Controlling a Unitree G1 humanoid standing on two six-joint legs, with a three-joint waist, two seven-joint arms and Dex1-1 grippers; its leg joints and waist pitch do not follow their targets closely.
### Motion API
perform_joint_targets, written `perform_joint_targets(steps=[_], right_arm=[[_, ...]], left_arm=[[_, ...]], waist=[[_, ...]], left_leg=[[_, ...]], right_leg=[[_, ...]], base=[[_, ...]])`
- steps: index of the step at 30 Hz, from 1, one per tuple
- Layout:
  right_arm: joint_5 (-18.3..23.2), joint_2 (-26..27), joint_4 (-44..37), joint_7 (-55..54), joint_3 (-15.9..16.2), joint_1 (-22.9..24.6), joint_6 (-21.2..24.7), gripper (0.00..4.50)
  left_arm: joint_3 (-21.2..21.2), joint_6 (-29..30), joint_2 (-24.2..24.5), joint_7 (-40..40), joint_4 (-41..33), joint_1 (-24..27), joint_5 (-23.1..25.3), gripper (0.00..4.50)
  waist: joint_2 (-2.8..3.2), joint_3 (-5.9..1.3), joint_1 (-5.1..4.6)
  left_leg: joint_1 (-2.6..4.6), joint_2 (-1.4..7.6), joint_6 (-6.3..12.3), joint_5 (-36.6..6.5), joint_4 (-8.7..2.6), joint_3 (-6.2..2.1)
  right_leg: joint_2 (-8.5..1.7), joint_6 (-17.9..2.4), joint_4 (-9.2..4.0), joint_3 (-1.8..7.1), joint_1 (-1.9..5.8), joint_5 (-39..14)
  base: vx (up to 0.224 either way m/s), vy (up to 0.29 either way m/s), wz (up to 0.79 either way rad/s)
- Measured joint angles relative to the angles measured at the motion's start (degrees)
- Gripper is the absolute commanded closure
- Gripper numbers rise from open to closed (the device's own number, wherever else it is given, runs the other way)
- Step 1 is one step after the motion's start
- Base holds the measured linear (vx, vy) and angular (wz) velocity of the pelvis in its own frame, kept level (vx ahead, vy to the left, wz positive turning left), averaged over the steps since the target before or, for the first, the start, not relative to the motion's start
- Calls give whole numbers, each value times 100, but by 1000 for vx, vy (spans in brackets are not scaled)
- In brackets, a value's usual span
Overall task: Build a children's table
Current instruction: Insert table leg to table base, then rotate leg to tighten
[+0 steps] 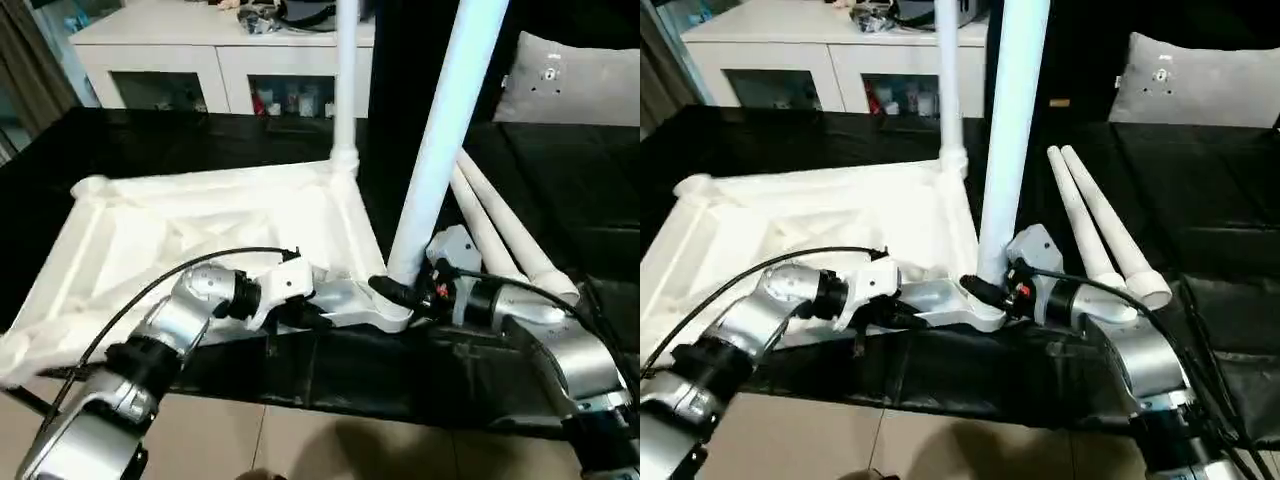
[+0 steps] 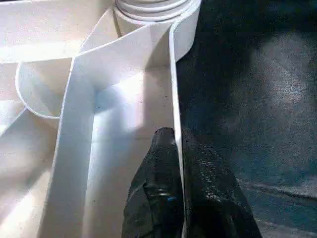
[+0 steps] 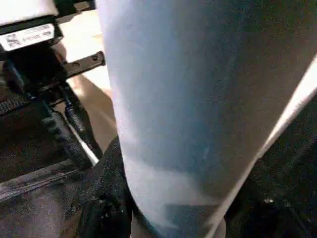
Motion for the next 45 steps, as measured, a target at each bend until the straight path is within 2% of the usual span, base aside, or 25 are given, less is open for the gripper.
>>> perform_joint_targets(steps=[3, 6, 13, 16, 17, 21, 22, 24, 26, 29, 33, 37, 45], right_arm=[[3, 15, -165, -98, -12, 93, 1, 260], [5, 157, -253, -302, -31, 140, 22, 260], [-54, 536, -379, -838, -31, 213, 88, 260], [-159, 895, -418, -1306, -23, 239, 145, 260], [-227, 1030, -417, -1474, -10, 216, 170, 260], [-333, 1240, -322, -1920, -18, 101, 213, 260], [-362, 1398, -209, -2103, -53, 23, 212, 260], [-436, 1555, -26, -2355, -135, -121, 211, 260], [-490, 1660, 162, -2613, -239, -273, 210, 260], [-498, 1835, 371, -2825, -307, -451, 208, 260], [-537, 1922, 642, -2960, -383, -649, 117, 260], [-557, 1979, 810, -2962, -399, -777, 81, 260], [-665, 1959, 1137, -2833, -314, -989, -48, 260]], left_arm=[[-6, -145, -31, -114, 320, -219, 38, 450], [-7, -255, -24, -187, 563, -408, 100, 450], [134, -58, 83, -174, 360, -292, 78, 450], [368, 536, 168, 77, -445, 192, -10, 450], [457, 833, 218, 257, -909, 458, -34, 450], [573, 1589, 161, 675, -1790, 919, -118, 450], [674, 1956, 85, 964, -2194, 1144, -84, 450], [770, 2526, -148, 1412, -2705, 1355, 39, 450], [780, 3169, -461, 1831, -3188, 1479, 139, 450], [751, 3823, -756, 2352, -3673, 1642, 214, 450], [673, 4235, -1027, 2795, -3994, 1713, 347, 450], [649, 4254, -1035, 2870, -4059, 1724, 481, 450], [568, 4184, -823, 2909, -4082, 1691, 504, 450]], waist=[[26, 21, -10], [49, 39, -65], [53, 56, -139], [9, 77, -201], [7, 78, -273], [-12, 98, -392], [-20, 99, -429], [-41, 109, -450], [-87, 128, -460], [-122, 146, -468], [-167, 159, -473], [-204, 159, -480], [-234, 155, -502]], left_leg=[[-2, -11, 0, 0, -28, -2], [-8, -16, 0, 0, -34, -2], [-8, -19, 0, 0, -75, 0], [-3, -23, -1, -1, -92, 0], [-4, -23, -8, -5, -96, 0], [-2, -30, -22, -14, -113, -5], [0, -34, -22, -14, -124, -5], [-4, -40, -22, -14, -122, -10], [-6, -45, -22, -14, -122, -10], [-7, -47, -22, -14, -123, -11], [-15, -48, -22, -14, -131, -23], [-18, -49, -22, -14, -131, -24], [-22, -49, -23, -15, -145, -39]], right_leg=[[0, 0, -31, 7, 7, 0], [-1, -3, -34, 14, 14, 1], [-1, -6, -34, 15, 4, 2], [-1, -6, -33, 17, -13, -1], [-1, -8, -35, 18, -18, -7], [0, -7, -71, 16, -63, -24], [-1, -9, -83, 17, -68, -25], [-3, -10, -84, 17, -52, -27], [-4, -10, -88, 20, -74, -29], [-4, -9, -97, 18, -104, -30], [-3, -9, -121, 7, -107, -30], [-3, -9, -123, 8, -111, -30], [1, -9, -169, -7, -120, -30]], base=[[0, 0, 0], [0, 0, 0], [0, 0, 0], [0, 0, 0], [0, 0, 0], [0, 0, 0], [0, 0, 0], [0, 0, 0], [0, 0, 0], [0, 0, 0], [0, 0, 0], [0, 0, 0], [0, 0, 0]])
